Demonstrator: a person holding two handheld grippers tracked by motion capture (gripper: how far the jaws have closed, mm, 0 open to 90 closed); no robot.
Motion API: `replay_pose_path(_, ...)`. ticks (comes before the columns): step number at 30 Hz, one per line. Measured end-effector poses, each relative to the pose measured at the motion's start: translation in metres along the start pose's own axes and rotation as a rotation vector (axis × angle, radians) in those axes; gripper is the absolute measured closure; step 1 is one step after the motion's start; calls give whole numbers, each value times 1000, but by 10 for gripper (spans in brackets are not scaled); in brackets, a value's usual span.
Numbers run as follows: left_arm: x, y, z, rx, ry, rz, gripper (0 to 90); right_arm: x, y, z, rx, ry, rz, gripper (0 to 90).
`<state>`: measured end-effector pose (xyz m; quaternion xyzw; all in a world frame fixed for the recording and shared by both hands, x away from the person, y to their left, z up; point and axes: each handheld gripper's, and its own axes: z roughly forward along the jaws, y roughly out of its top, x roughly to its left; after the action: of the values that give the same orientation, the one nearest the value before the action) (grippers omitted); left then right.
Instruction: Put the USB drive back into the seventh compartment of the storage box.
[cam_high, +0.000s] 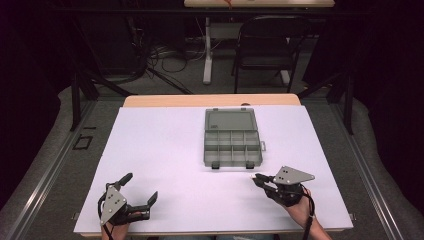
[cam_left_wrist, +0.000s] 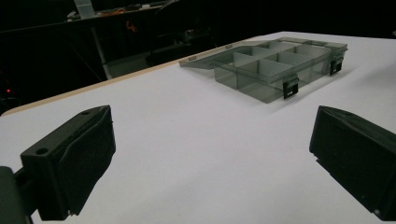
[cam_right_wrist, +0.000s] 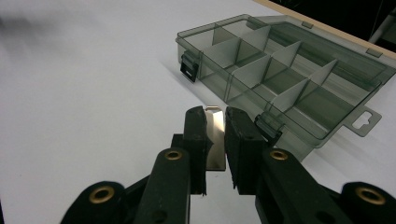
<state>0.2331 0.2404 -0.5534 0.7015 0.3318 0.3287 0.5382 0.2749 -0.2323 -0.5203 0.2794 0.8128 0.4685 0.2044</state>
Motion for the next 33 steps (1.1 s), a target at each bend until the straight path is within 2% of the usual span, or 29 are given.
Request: replay_pose_path(33,0,0,2,0,-4,8,4,-10,21,4,-22,-32,-7,790)
